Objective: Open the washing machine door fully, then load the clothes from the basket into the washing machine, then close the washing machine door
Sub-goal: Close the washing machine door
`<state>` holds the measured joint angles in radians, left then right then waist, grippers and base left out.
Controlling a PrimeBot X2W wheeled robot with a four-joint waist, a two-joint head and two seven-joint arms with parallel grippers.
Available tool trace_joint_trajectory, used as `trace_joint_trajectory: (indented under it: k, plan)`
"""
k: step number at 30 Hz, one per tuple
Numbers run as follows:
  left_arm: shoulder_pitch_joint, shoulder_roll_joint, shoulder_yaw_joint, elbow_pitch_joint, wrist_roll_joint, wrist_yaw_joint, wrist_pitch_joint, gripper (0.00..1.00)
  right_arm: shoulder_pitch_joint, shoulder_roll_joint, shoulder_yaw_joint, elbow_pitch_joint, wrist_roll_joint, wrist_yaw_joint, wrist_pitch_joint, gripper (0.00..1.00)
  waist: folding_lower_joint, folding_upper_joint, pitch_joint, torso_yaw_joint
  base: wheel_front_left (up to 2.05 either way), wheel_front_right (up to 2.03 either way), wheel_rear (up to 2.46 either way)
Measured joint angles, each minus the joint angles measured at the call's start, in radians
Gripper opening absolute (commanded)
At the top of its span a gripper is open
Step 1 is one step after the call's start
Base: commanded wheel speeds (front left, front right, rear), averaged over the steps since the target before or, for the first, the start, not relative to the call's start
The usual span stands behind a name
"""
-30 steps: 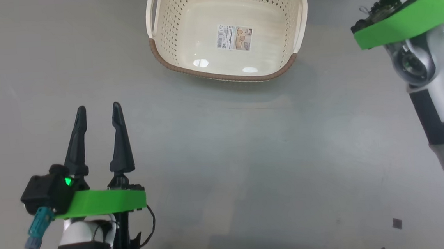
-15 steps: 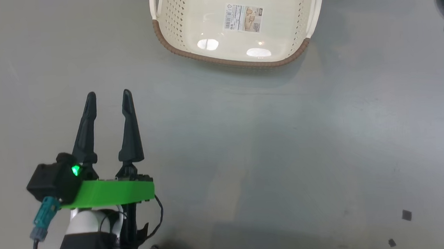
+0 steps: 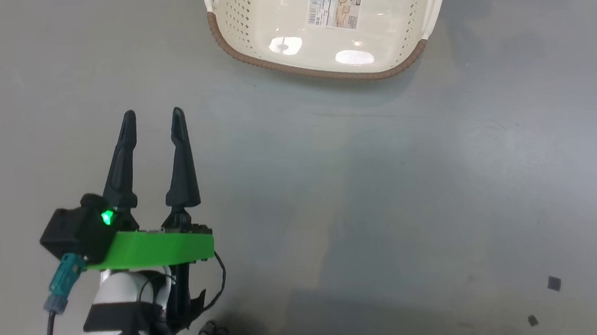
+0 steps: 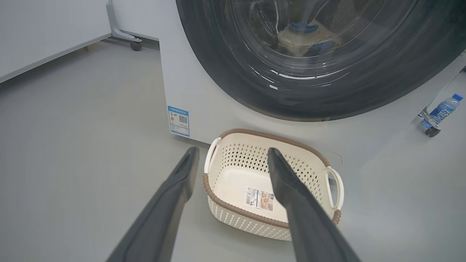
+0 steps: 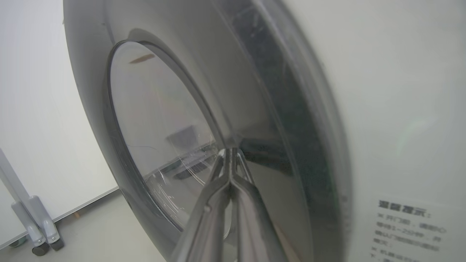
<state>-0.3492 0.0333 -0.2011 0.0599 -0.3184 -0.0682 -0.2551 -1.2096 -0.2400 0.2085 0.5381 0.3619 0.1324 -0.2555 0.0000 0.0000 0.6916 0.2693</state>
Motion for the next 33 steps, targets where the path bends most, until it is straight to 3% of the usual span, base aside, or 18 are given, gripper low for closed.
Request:
trace_joint_trajectory:
  k: [14, 33]
  plan:
    - [0.000, -0.001, 0.029, 0.006, 0.031, -0.011, 0.000, 1.00, 0.016, 0.013, 0.006, 0.009, 0.002, 0.002, 0.000, 0.00, 0.0000, 0.0001, -0.045, -0.039, 0.00, 0.00, 0.00]
    - [0.081, 0.001, 0.153, -0.005, 0.144, -0.038, 0.000, 1.00, 0.400, 0.052, 0.071, -0.109, 0.043, 0.002, 0.000, 0.00, -0.0001, 0.0001, -0.270, -0.170, 0.00, 0.00, 0.00]
